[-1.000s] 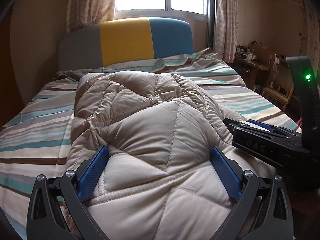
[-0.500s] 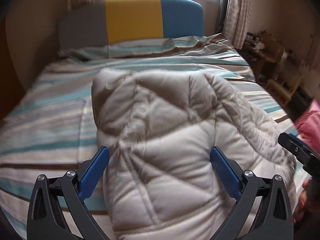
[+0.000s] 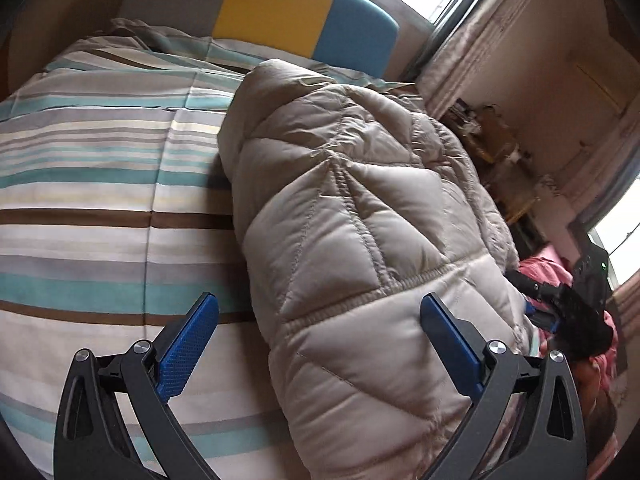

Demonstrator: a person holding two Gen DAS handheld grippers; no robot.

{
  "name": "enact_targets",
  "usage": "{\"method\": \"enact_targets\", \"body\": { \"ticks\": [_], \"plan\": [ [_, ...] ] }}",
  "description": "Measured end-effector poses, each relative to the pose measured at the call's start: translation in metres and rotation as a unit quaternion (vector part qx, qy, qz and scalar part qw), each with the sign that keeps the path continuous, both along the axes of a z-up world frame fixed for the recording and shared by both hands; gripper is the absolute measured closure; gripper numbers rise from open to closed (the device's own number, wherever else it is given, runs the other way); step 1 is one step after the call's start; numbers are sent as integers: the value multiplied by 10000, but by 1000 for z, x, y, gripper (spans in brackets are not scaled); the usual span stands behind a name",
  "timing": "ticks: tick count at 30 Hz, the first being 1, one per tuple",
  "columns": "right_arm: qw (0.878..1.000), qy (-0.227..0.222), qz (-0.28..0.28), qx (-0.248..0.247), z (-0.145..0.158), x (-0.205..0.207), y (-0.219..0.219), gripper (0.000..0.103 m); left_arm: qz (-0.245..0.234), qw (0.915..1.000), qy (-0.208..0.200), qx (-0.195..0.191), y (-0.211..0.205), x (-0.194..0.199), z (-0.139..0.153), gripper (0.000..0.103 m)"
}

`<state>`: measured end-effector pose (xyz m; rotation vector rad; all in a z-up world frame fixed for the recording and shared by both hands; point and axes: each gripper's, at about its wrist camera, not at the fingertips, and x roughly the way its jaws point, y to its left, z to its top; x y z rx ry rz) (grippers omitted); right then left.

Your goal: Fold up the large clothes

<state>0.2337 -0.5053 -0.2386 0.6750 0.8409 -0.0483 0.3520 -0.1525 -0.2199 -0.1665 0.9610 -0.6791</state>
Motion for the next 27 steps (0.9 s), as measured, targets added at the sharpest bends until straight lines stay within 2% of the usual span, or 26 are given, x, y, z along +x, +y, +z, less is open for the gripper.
{"method": "enact_targets", "body": {
  "ticks": [5,8,10,16,19,22,25,27],
  "plan": [
    [9985,394,305,205,-5,16,-8,10,-352,9991,183,-127,-7,5,4,3],
    [9966,639,420,307,-16,31,-8,8,-551,9980,264,127,-22,11,-2,3],
    [9951,748,473,435,-25,38,-10,8,-586,9974,395,121,-26,15,-8,3],
    [9900,856,700,872,-48,57,-13,8,-539,9968,592,44,-28,17,-24,3],
    [9897,797,817,864,-50,63,-13,8,-537,9957,749,-67,-26,19,-33,3],
    [9873,697,947,1066,-50,68,-12,17,-581,9947,843,-140,-30,17,-38,3],
    [9850,527,928,1358,-52,66,-15,31,-684,9964,489,-77,-39,5,-26,17],
    [9853,364,916,1393,-48,61,-16,36,-764,9969,207,27,-44,-3,-16,26]
  ]
}}
